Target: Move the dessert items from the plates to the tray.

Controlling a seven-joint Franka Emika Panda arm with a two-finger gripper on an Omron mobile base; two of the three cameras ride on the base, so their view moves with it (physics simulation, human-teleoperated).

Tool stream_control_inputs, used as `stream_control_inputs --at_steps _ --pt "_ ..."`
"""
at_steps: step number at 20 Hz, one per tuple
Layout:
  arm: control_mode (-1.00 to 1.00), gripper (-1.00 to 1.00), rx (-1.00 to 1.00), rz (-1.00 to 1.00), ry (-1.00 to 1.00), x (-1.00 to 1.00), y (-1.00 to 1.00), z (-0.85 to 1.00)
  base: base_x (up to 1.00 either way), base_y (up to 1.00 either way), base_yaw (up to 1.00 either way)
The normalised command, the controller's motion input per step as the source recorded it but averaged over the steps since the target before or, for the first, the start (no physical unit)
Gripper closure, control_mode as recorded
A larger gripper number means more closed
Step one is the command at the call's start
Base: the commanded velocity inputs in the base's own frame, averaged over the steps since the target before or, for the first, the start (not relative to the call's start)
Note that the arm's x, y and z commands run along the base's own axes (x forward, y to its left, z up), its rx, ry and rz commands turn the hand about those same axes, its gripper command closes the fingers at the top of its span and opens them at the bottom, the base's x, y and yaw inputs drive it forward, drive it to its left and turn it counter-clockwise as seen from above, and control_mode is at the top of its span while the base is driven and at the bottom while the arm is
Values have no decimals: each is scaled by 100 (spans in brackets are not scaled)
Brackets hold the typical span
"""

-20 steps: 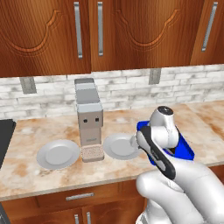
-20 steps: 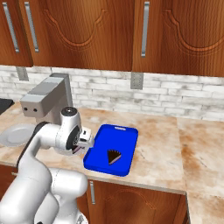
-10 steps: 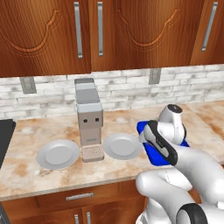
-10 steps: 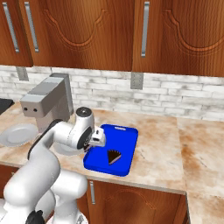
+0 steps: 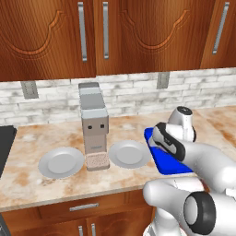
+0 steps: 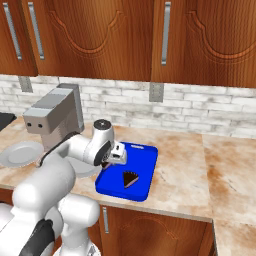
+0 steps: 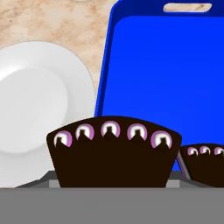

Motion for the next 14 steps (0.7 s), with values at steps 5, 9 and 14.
stream_control_inputs --at_steps 5,9,14 --pt "-100 100 -3 -2 6 19 -22 2 0 0 0" --pt "-100 100 0 0 2 33 -29 1 0 0 0" --pt "-100 100 0 0 0 35 -28 0 0 0 0"
